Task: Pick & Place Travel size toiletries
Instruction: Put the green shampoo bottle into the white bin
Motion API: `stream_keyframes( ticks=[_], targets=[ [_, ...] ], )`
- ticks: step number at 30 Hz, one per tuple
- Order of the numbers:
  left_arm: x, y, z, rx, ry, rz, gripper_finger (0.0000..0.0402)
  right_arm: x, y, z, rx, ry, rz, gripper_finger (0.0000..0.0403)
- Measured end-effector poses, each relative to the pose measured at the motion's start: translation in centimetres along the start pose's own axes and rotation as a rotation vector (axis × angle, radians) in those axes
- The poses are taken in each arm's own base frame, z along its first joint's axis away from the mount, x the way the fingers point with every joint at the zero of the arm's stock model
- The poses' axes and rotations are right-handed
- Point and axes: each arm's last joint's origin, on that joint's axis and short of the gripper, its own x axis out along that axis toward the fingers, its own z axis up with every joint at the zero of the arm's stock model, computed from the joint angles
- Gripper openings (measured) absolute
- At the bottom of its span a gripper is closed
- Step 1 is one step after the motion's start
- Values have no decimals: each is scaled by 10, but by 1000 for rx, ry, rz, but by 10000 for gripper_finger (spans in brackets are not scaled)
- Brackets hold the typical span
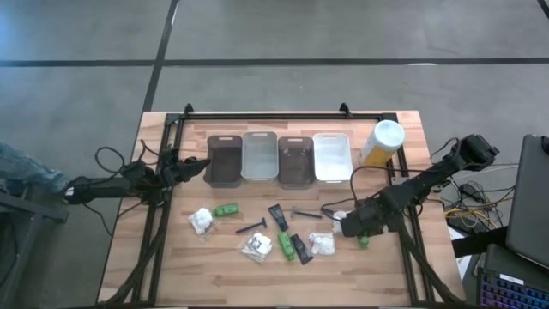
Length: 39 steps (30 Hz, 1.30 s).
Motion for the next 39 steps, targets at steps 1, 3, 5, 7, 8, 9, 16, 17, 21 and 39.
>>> stream_keyframes(
  ticks=[1, 3, 5, 7, 8, 9, 16, 17, 21, 39],
  targets=[
    [0, 0, 0, 0, 0, 0, 202, -4, 2, -2, -5, 7, 18, 116],
    [0, 0, 0, 0, 0, 0, 202, -14, 7, -6, -14, 8, 63, 116],
    [0, 0, 0, 0, 1, 0, 202, -26, 13, -10, -24, -21, 122, 115],
    [0, 0, 0, 0, 1, -1, 202, -43, 21, -12, -56, -75, 219, 113],
    [0, 0, 0, 0, 1, -1, 202, -52, 26, -12, -69, -114, 277, 112],
    [0, 0, 0, 0, 1, -1, 202, -63, 31, -11, -81, -161, 339, 112],
    [0, 0, 0, -5, 1, -1, 202, -133, 52, 23, -102, -508, 474, 114],
    [0, 0, 0, -5, -1, 1, 202, -141, 54, 31, -111, -538, 462, 114],
    [0, 0, 0, -5, -8, 5, 202, -161, 58, 72, -119, -589, 374, 115],
    [0, 0, 0, -5, -10, 7, 202, -112, 65, 179, -117, -395, 59, 172]
  ],
)
